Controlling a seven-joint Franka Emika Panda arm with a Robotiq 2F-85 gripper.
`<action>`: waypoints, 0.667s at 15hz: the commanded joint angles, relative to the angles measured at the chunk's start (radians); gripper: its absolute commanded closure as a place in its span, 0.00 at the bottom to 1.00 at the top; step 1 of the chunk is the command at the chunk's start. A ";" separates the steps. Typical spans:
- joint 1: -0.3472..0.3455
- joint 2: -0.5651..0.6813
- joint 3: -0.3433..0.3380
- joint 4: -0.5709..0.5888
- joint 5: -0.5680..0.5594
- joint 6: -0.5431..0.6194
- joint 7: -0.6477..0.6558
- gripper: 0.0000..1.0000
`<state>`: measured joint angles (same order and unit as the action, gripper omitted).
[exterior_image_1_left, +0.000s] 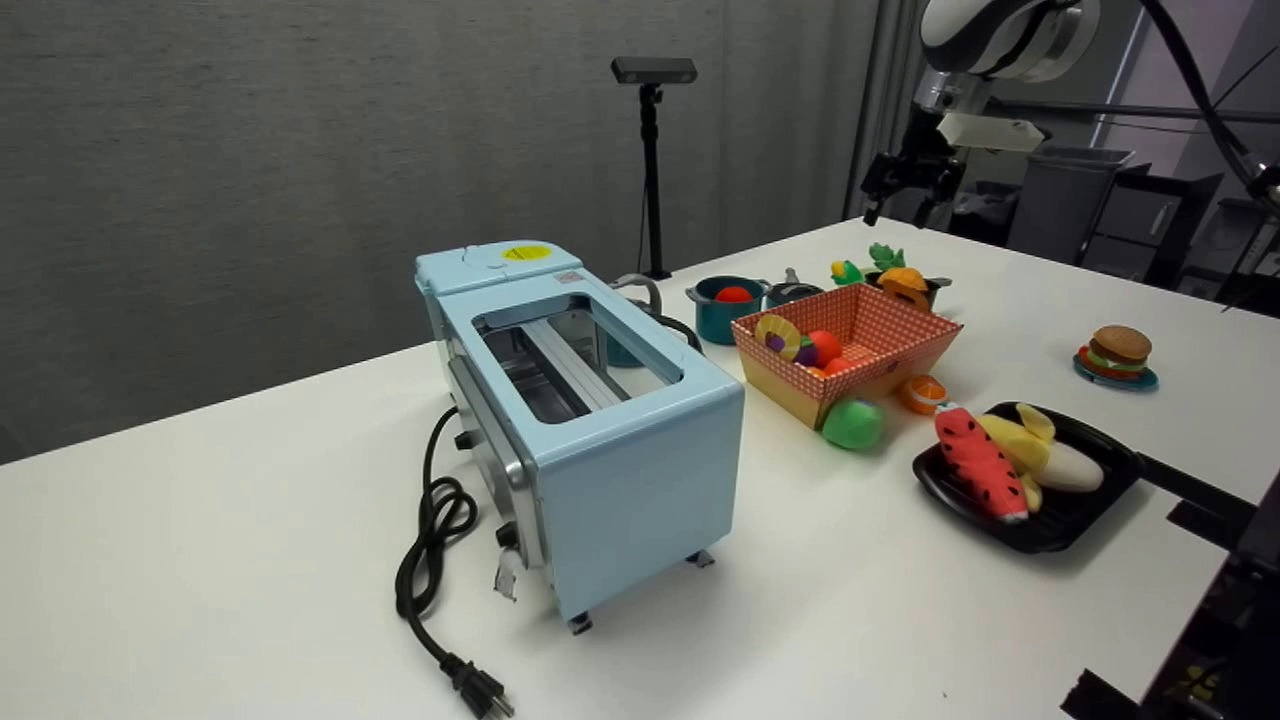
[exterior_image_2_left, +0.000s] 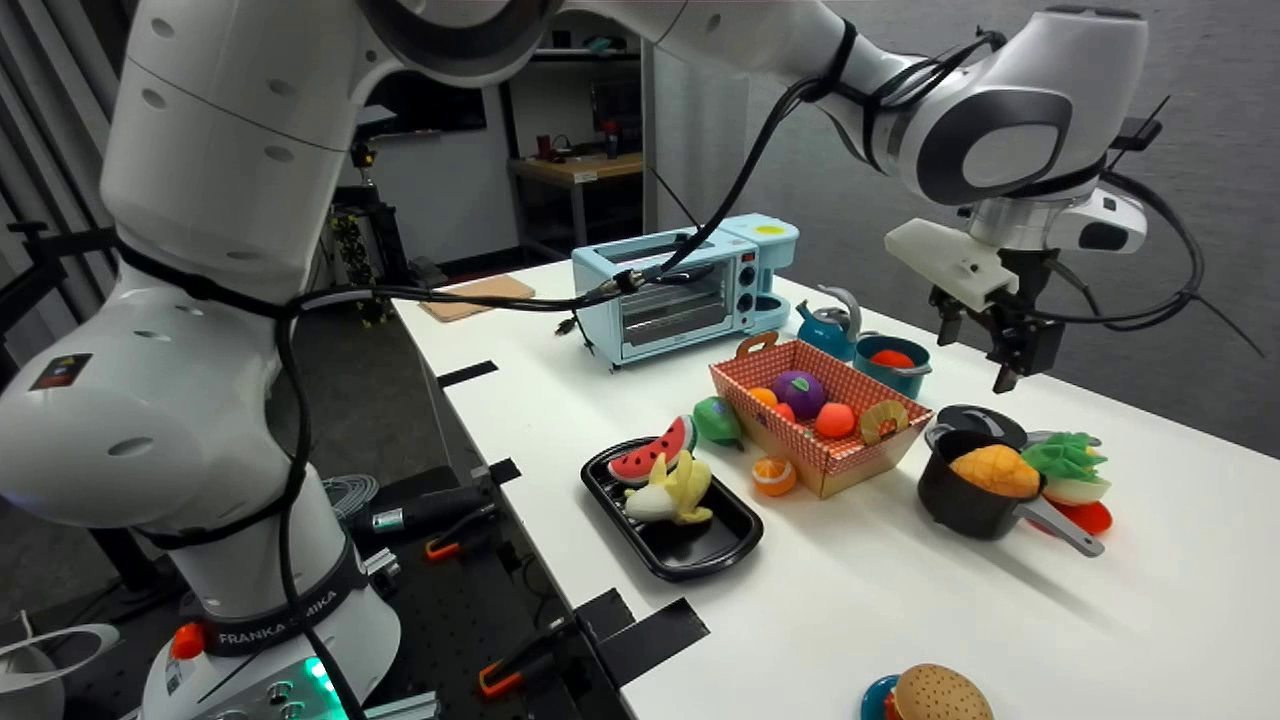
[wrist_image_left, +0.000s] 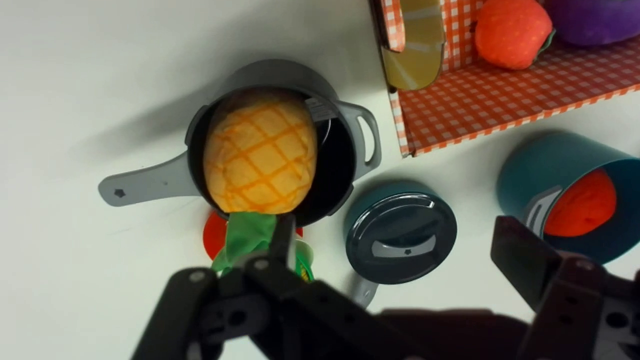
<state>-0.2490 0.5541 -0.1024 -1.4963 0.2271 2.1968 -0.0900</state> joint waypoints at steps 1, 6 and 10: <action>-0.038 0.064 0.017 0.095 0.034 -0.041 0.014 0.00; -0.061 0.131 0.020 0.166 0.043 -0.051 0.017 0.00; -0.065 0.172 0.022 0.211 0.034 -0.048 0.022 0.00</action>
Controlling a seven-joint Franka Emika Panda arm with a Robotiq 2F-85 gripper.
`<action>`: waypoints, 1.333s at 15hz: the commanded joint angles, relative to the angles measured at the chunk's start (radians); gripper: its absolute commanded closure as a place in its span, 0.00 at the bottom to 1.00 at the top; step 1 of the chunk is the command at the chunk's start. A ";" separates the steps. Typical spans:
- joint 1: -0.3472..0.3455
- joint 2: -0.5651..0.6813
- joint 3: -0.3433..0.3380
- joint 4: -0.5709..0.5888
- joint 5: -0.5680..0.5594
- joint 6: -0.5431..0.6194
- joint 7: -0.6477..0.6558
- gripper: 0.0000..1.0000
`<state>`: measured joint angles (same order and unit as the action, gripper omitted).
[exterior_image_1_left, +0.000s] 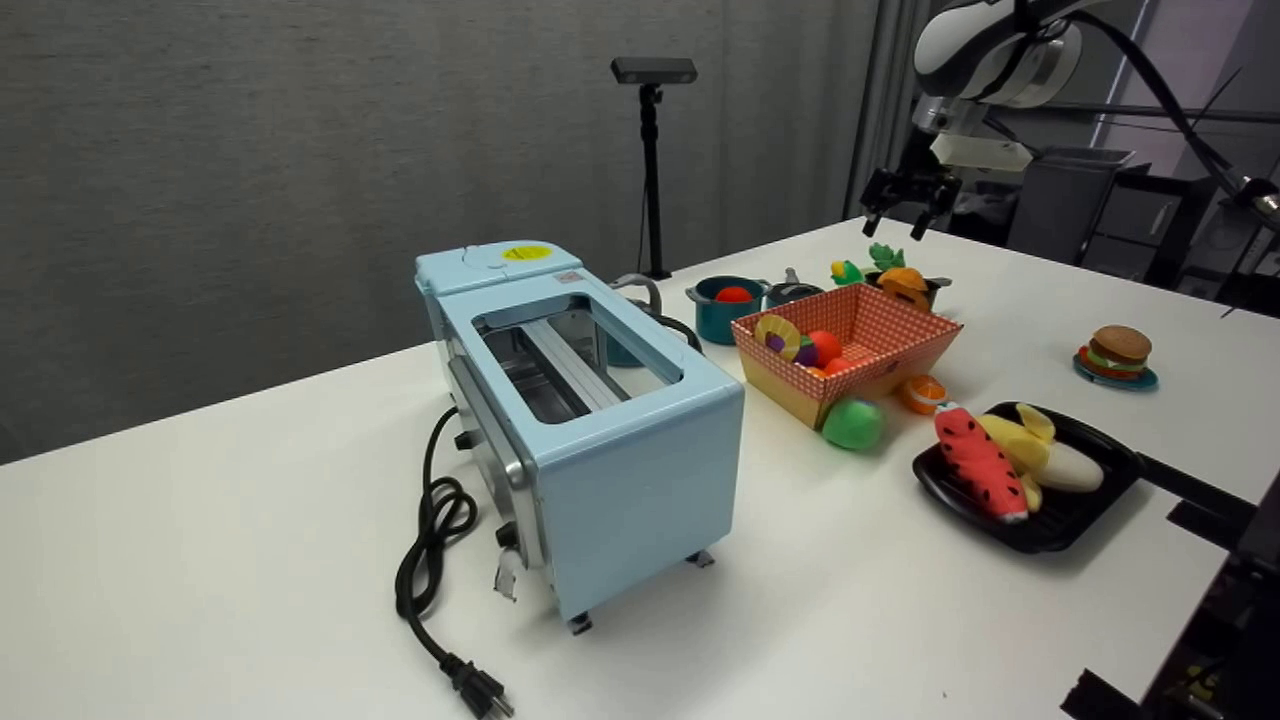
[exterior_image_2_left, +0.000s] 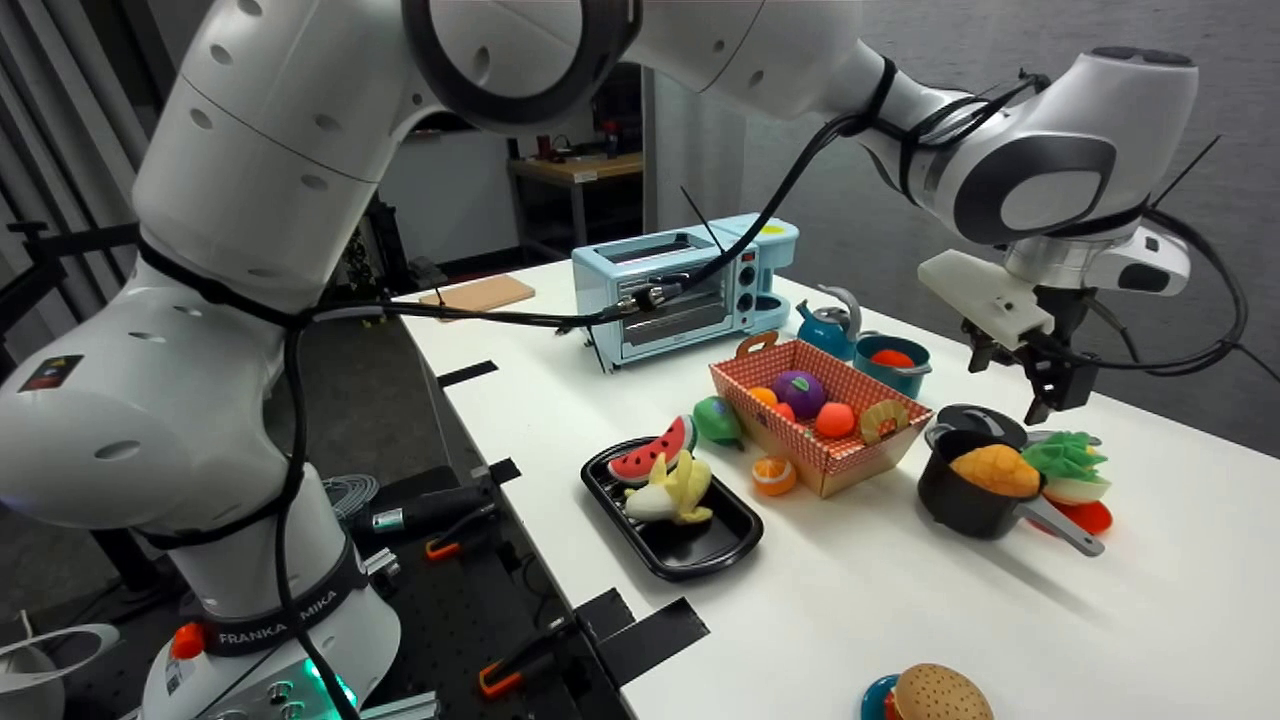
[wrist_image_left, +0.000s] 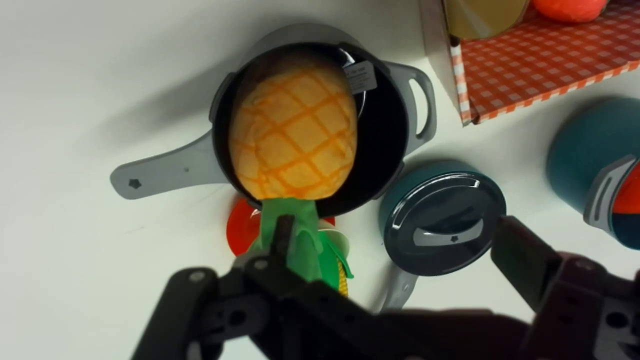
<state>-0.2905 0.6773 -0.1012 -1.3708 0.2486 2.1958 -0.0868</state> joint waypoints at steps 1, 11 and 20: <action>-0.023 0.056 0.021 0.093 0.011 -0.046 0.020 0.00; -0.051 0.060 0.033 0.072 0.042 -0.008 0.031 0.00; -0.096 0.066 0.029 0.054 0.084 0.005 0.028 0.00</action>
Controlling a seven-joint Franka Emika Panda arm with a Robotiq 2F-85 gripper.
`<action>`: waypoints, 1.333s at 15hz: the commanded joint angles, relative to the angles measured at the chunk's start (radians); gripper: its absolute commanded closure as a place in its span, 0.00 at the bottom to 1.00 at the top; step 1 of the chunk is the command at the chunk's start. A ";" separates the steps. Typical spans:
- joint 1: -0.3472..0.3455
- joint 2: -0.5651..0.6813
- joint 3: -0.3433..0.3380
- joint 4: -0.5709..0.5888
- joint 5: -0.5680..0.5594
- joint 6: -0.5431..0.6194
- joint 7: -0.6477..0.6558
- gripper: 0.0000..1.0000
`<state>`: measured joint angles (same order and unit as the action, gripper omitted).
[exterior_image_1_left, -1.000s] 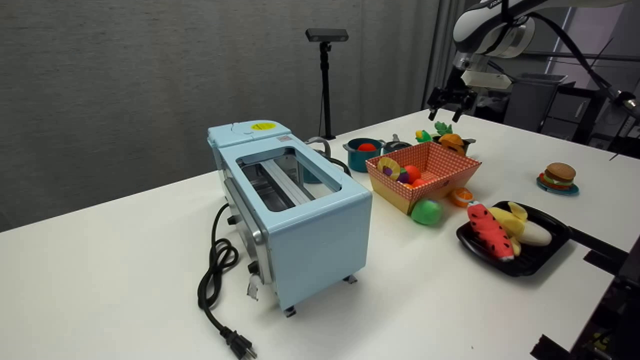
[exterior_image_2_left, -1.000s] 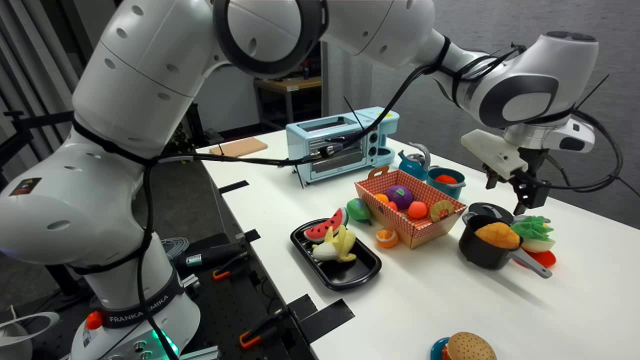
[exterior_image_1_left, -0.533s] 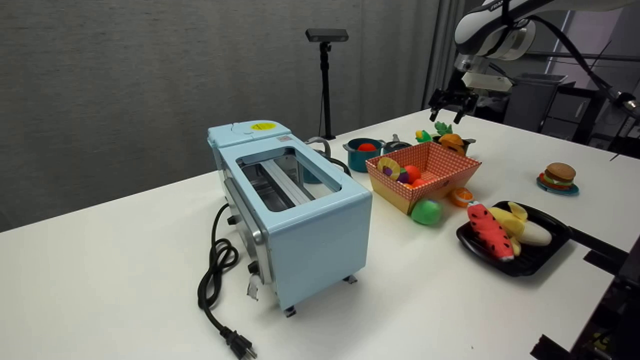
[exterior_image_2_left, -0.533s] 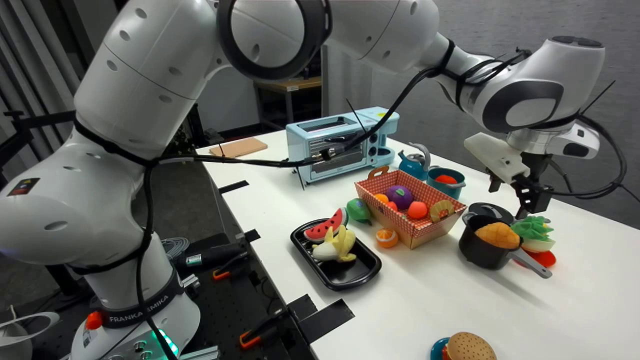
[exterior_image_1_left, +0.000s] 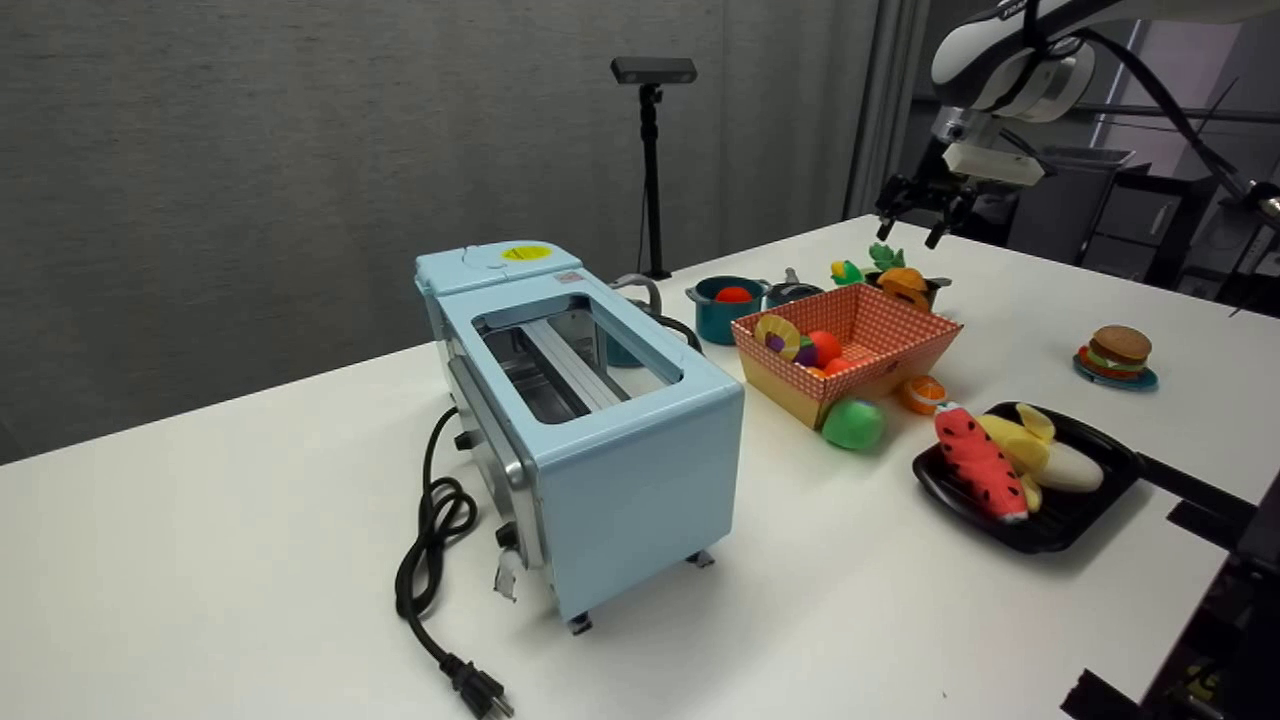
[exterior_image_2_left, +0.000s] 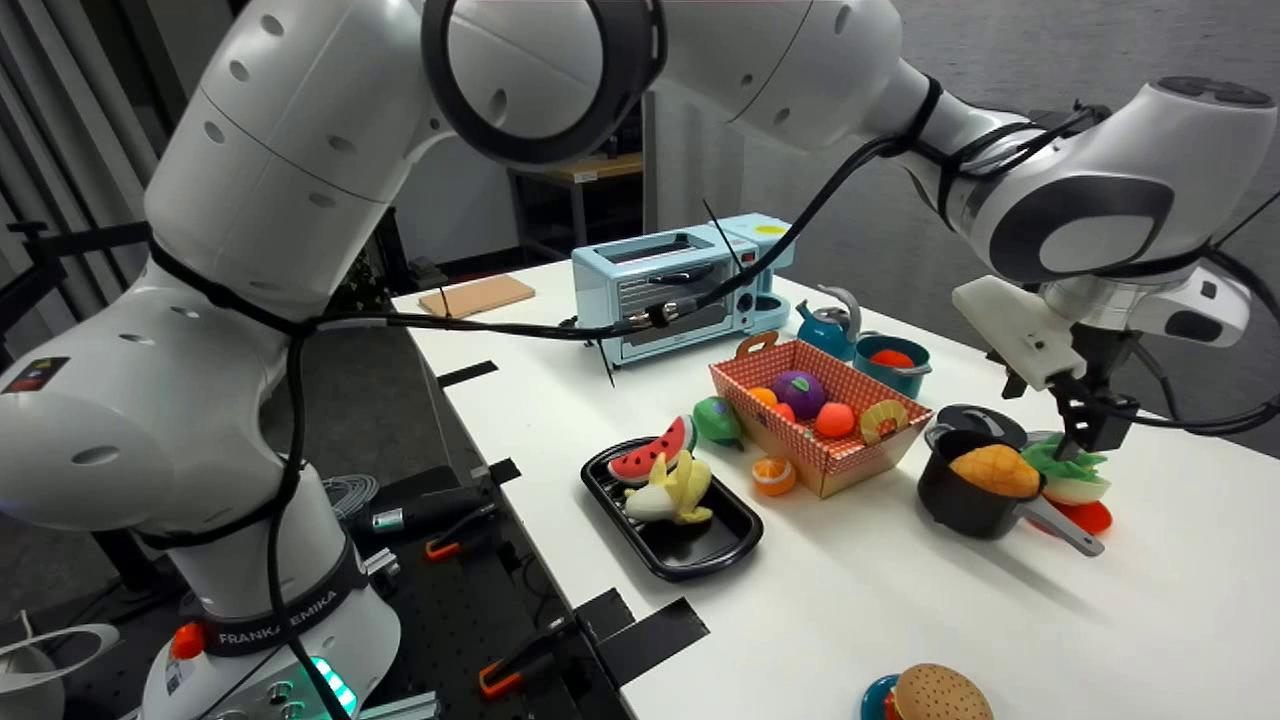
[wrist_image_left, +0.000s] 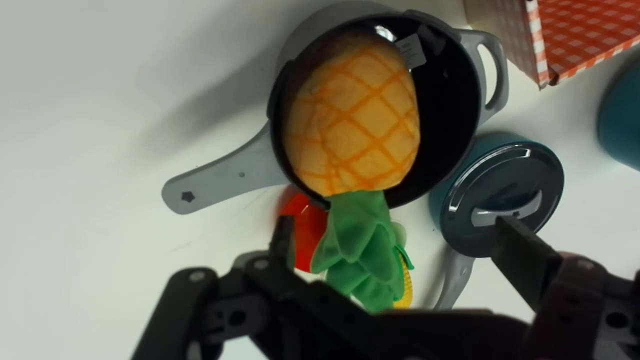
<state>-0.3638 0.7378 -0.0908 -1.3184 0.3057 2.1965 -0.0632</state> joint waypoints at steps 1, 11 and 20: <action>-0.023 0.013 0.019 0.008 0.025 0.004 0.005 0.00; -0.022 0.093 0.031 0.084 0.014 -0.022 0.007 0.00; -0.009 0.118 0.031 0.081 0.001 -0.011 0.016 0.00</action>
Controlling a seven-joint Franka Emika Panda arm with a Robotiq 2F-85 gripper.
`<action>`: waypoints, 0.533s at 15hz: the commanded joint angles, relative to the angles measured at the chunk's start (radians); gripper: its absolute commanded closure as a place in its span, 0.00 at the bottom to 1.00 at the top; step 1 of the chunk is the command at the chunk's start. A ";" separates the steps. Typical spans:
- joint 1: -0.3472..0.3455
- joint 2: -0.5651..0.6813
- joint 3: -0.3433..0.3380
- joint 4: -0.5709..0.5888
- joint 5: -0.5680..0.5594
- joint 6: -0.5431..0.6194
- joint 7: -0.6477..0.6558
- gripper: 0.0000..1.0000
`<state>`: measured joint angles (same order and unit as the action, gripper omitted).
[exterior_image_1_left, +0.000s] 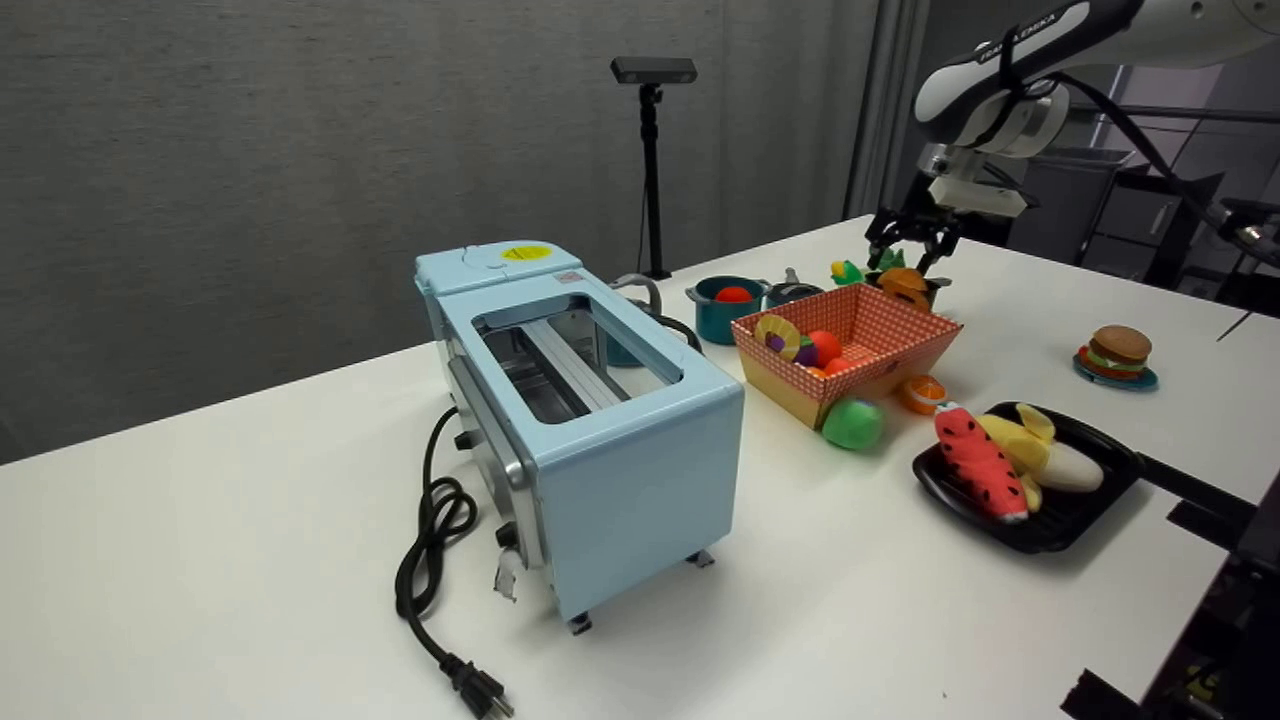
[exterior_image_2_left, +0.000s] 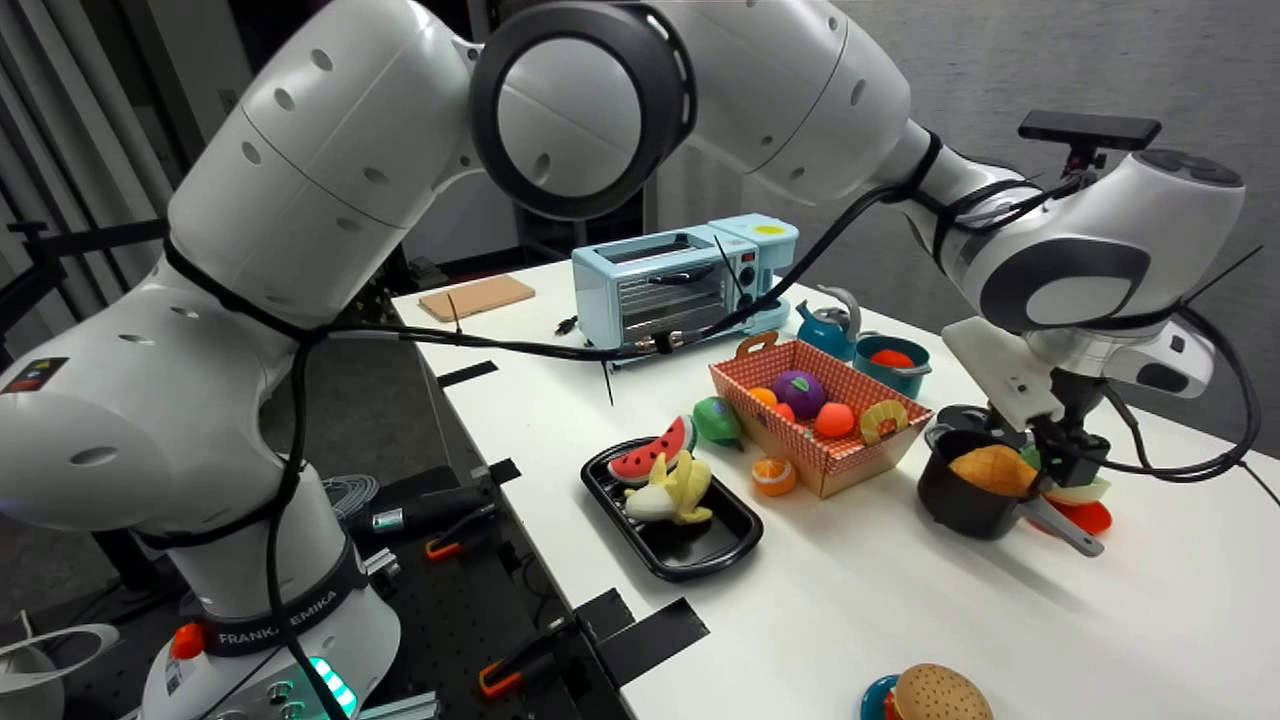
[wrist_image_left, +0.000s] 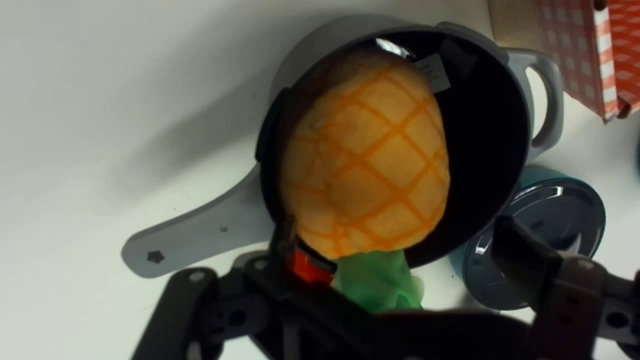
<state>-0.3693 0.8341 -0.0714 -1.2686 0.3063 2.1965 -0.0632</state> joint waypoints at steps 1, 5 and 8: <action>-0.001 0.024 0.012 0.029 -0.001 -0.011 0.017 0.00; 0.001 0.022 0.014 0.023 -0.002 -0.009 0.018 0.00; 0.003 0.022 0.012 0.021 -0.003 -0.007 0.022 0.26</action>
<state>-0.3686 0.8381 -0.0649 -1.2681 0.3062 2.1966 -0.0632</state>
